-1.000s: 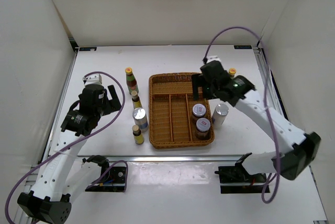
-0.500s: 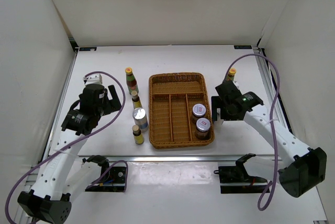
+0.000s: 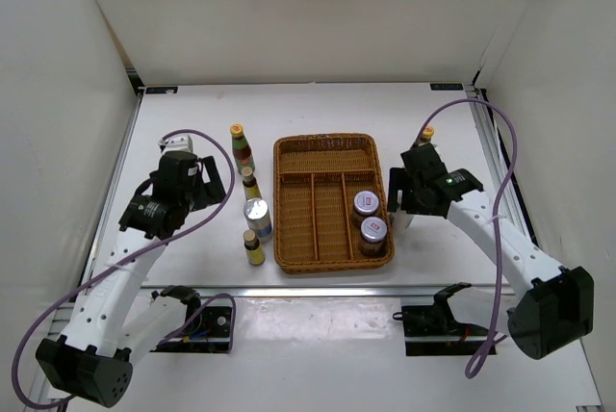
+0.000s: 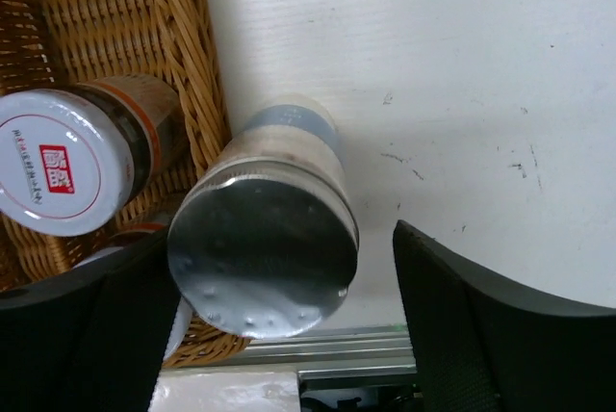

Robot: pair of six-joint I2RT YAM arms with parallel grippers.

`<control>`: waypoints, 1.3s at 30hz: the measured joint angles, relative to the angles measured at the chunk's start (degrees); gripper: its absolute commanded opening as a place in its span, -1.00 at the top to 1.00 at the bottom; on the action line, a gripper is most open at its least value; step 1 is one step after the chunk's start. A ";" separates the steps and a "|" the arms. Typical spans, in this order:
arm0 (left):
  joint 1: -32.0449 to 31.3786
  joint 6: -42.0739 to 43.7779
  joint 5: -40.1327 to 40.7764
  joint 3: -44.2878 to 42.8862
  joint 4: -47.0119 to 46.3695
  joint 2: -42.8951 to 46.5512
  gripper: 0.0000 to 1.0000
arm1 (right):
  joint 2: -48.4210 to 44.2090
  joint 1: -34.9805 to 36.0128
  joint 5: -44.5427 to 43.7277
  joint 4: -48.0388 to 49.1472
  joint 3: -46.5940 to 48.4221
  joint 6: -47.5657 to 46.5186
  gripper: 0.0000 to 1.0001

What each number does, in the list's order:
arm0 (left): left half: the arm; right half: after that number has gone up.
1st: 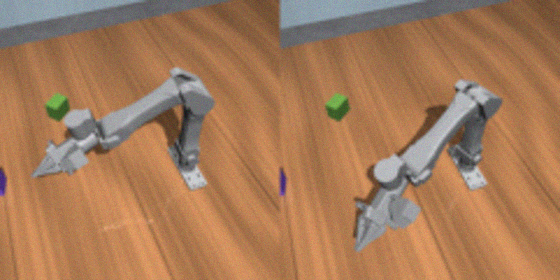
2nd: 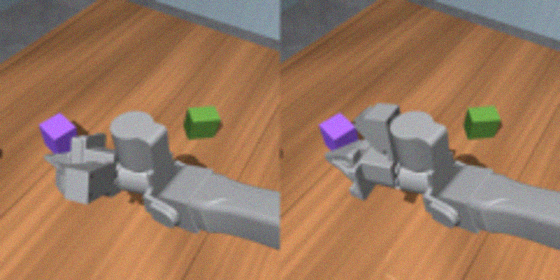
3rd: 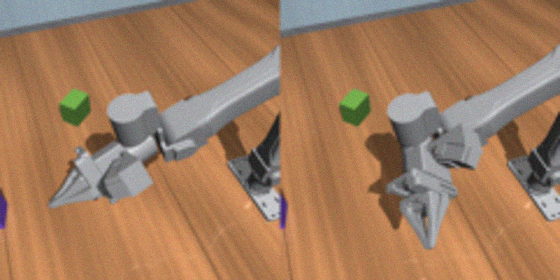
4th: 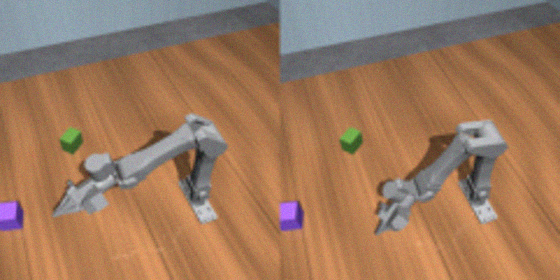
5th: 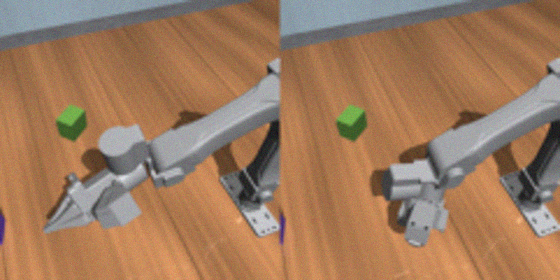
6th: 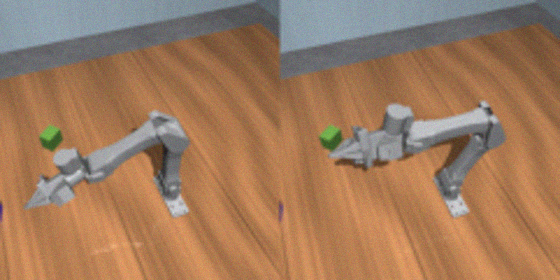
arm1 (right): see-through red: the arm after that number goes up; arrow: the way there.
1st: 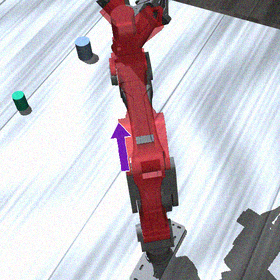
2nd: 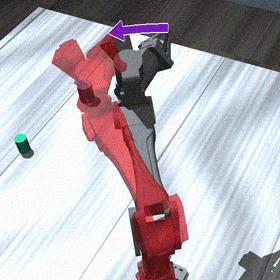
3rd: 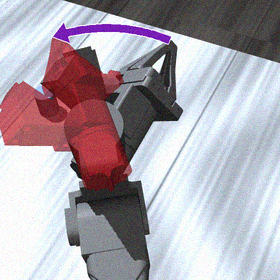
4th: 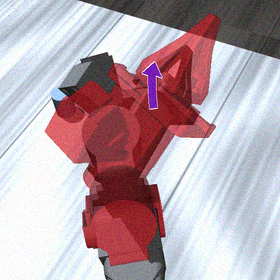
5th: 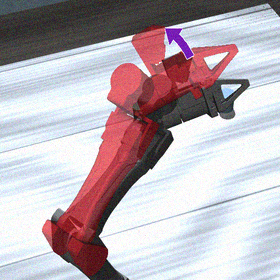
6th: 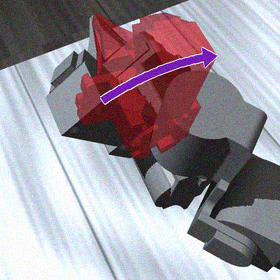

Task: Organize the condiment bottles

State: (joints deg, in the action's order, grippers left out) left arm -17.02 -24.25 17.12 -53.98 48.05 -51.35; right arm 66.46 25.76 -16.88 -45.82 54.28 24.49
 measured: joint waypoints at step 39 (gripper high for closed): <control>0.00 0.02 -0.46 -0.02 0.00 -0.28 -1.00 | 21.29 22.23 -1.01 2.34 27.02 -1.42 0.96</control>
State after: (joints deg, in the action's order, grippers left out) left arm -17.02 -24.23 16.67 -54.00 48.05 -51.64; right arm 87.74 47.99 -17.89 -43.48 81.30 23.07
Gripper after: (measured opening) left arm 1.000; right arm 0.655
